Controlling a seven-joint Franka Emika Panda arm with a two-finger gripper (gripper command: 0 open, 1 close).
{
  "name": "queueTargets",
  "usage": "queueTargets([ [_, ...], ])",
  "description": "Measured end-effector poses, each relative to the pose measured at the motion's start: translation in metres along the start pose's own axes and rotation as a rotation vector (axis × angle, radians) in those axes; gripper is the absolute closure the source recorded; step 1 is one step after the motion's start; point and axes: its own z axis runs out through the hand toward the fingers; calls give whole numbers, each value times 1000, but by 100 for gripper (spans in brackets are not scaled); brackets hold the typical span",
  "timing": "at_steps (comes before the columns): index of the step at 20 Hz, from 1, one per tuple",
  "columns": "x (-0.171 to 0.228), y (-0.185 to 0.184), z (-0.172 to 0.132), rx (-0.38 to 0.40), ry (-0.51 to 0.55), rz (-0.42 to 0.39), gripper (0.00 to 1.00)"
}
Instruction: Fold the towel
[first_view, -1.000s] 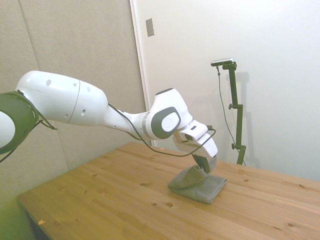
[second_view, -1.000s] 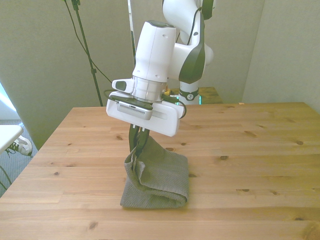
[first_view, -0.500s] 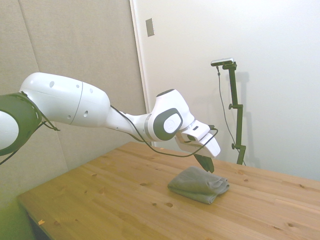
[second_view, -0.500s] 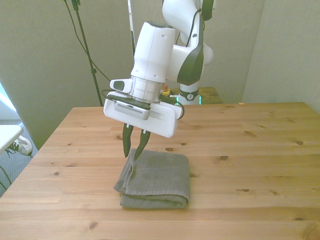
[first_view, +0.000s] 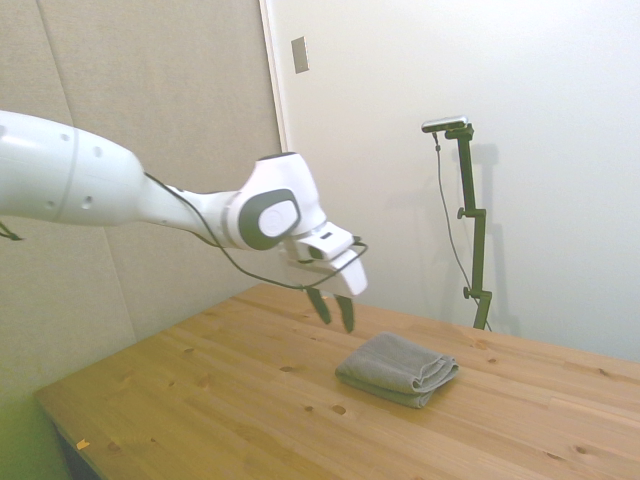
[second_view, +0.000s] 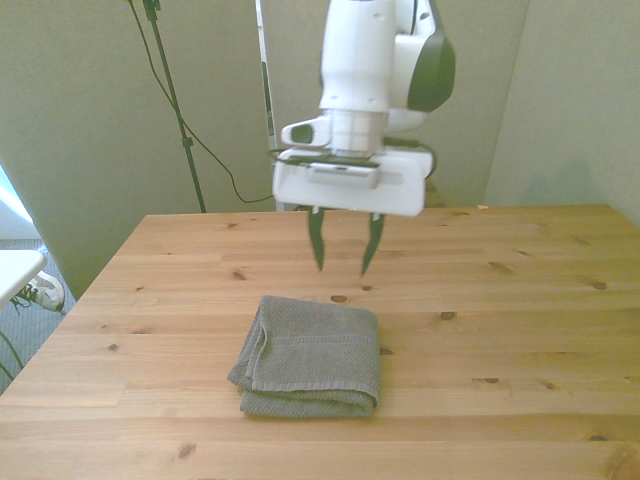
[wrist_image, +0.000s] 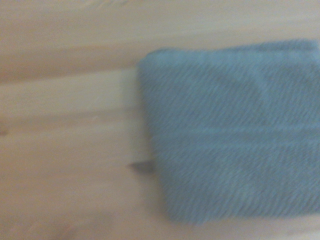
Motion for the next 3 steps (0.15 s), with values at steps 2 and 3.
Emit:
queueTargets([
  [2,-56,-1,-20,2,-30,-67,0],
  [3,-83,0,-28,5,-38,-97,0],
])
